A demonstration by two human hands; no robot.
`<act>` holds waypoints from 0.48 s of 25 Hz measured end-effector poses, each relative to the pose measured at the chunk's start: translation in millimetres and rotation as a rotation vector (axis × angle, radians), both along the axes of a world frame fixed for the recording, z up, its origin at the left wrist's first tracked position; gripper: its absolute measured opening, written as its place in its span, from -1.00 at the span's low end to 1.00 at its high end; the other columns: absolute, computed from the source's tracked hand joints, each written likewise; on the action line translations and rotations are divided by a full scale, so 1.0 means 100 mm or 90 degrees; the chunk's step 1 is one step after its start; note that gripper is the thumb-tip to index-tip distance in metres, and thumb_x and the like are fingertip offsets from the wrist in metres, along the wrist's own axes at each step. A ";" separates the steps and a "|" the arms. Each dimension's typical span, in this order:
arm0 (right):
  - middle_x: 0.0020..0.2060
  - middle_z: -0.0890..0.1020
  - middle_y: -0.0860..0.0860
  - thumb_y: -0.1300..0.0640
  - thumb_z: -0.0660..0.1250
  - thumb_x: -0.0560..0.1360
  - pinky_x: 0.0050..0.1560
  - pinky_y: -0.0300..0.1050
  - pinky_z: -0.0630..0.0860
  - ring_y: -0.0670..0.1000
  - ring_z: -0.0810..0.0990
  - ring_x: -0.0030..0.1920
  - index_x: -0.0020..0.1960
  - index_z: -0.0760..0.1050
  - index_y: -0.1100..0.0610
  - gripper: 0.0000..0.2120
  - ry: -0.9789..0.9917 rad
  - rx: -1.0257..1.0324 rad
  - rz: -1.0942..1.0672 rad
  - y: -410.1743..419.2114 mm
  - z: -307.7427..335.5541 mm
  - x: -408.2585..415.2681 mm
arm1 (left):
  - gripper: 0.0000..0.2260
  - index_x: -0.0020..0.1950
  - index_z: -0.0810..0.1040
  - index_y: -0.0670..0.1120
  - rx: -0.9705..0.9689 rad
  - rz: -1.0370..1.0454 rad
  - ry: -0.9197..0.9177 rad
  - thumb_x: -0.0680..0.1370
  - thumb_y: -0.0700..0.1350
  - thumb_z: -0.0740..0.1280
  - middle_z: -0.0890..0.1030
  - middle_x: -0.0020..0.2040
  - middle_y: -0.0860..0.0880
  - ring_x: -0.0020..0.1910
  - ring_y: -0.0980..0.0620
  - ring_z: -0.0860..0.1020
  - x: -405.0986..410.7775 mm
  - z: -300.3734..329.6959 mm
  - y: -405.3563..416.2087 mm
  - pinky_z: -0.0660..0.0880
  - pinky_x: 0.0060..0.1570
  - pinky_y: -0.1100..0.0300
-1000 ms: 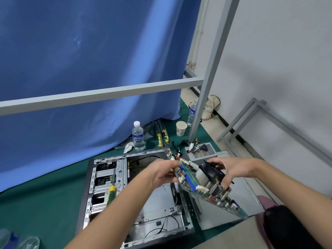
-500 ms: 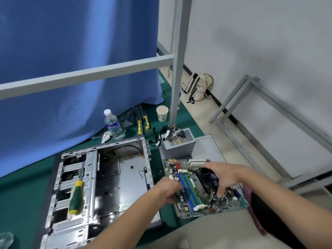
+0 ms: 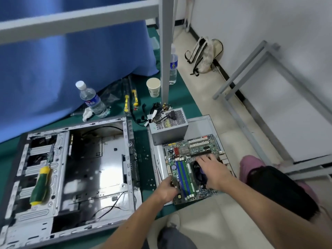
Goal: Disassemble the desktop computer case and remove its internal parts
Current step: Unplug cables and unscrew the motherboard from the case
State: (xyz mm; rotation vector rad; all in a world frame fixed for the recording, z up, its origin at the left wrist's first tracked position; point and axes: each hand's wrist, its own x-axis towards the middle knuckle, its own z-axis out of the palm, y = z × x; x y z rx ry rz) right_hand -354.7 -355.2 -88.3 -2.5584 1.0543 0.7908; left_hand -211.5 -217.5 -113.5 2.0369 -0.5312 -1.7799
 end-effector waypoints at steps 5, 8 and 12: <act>0.45 0.28 -0.02 0.12 0.60 0.30 0.27 0.02 0.46 0.12 0.17 0.46 0.56 0.05 0.07 0.02 -0.016 -0.003 -0.030 0.04 -0.26 -0.02 | -0.41 0.55 0.15 -0.20 0.007 -0.161 -0.118 0.54 -0.33 0.25 0.22 0.53 -0.17 0.47 -0.16 0.29 -0.07 -0.24 -0.01 0.28 0.44 -0.05; 0.42 0.31 -0.02 0.09 0.61 0.29 0.23 0.01 0.48 0.12 0.19 0.45 0.54 0.09 0.07 0.00 -0.021 0.003 -0.018 0.05 -0.31 -0.03 | -0.29 0.61 0.00 -0.12 -0.017 -0.221 -0.190 0.54 -0.29 0.27 -0.04 0.61 0.00 0.58 -0.04 0.01 -0.08 -0.32 0.04 0.00 0.51 0.12; 0.40 0.33 0.00 0.17 0.59 0.30 0.25 0.00 0.48 0.14 0.20 0.45 0.51 0.11 0.09 -0.05 -0.030 0.002 -0.015 0.09 -0.32 -0.03 | -0.34 0.61 0.04 -0.12 -0.026 -0.196 -0.211 0.56 -0.25 0.25 -0.01 0.61 0.01 0.57 -0.03 0.04 -0.11 -0.36 0.01 0.02 0.48 0.16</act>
